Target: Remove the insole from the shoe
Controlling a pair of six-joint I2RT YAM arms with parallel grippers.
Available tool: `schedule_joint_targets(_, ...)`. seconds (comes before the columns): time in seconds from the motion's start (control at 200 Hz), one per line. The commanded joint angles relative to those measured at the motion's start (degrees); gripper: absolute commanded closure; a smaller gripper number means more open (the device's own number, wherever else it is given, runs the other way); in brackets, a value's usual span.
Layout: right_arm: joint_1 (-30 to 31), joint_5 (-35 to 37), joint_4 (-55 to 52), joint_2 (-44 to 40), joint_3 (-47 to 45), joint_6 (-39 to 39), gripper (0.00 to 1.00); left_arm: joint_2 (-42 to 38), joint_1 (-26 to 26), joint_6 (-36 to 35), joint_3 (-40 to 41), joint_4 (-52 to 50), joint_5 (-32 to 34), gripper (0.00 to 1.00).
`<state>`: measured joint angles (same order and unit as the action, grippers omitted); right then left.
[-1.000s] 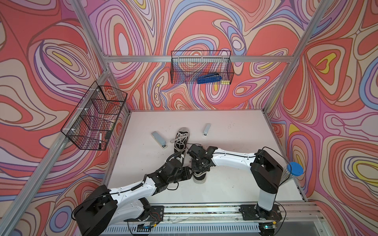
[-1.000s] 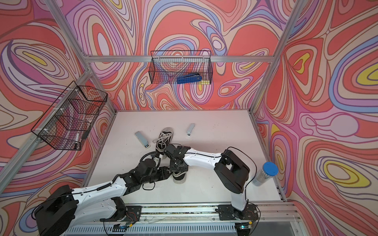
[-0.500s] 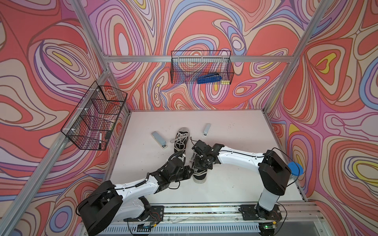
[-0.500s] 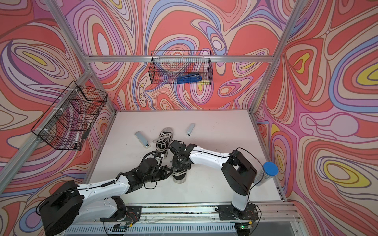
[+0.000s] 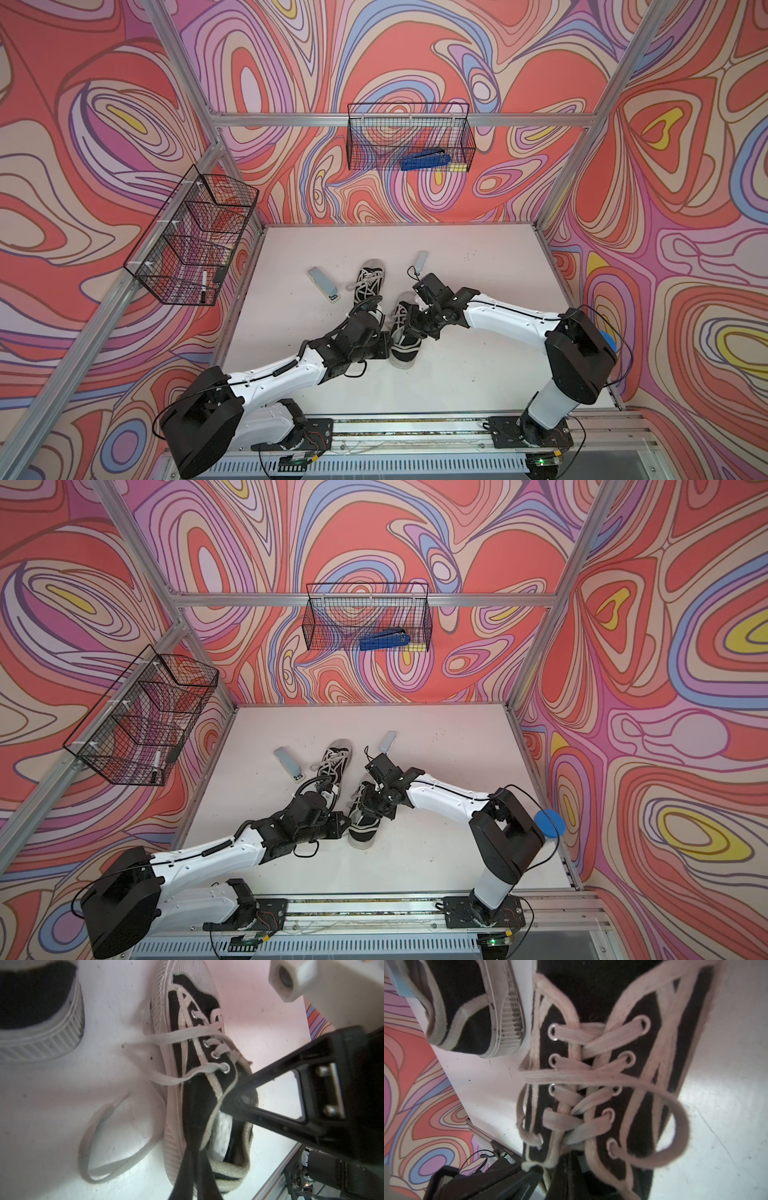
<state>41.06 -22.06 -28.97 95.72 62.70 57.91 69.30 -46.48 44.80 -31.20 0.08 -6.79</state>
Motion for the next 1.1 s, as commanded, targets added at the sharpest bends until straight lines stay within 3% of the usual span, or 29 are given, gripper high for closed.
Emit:
schedule_joint_targets(0.0, -3.8, -3.1, 4.5, -1.4, -1.5, 2.6, 1.00, 0.7, -0.4, -5.2, -1.2, -8.1, 3.6, 1.00)
schedule_joint_targets(0.24, -9.0, -8.3, 6.5, 0.4, -1.2, 3.1, 1.00, 1.5, -1.6, -10.2, -1.2, -12.0, 6.9, 1.00)
schedule_joint_targets(0.466, -9.7, -10.4, 8.3, 2.6, -0.3, 4.2, 1.00, 1.2, -2.1, -11.7, -1.5, -12.6, 8.9, 1.00)
schedule_joint_targets(0.606, -9.7, -10.0, 8.8, 2.9, -1.0, 4.5, 1.00, -4.8, -2.2, -9.5, -1.6, -12.9, 12.7, 0.74)
schedule_joint_targets(0.731, -9.7, -9.8, 8.5, 3.3, -0.7, 4.2, 1.00, -13.5, -2.2, -7.4, -0.7, -13.7, 15.4, 0.69)
schedule_joint_targets(0.906, -9.6, -9.9, 8.7, 3.6, -0.8, 4.1, 1.00, -17.9, -2.1, -6.8, -0.5, -12.6, 9.3, 0.70)
schedule_joint_targets(1.097, -9.4, -9.8, 9.2, 3.7, -1.2, 4.1, 1.00, -8.0, -2.0, -6.8, -4.7, -8.9, 1.3, 0.66)
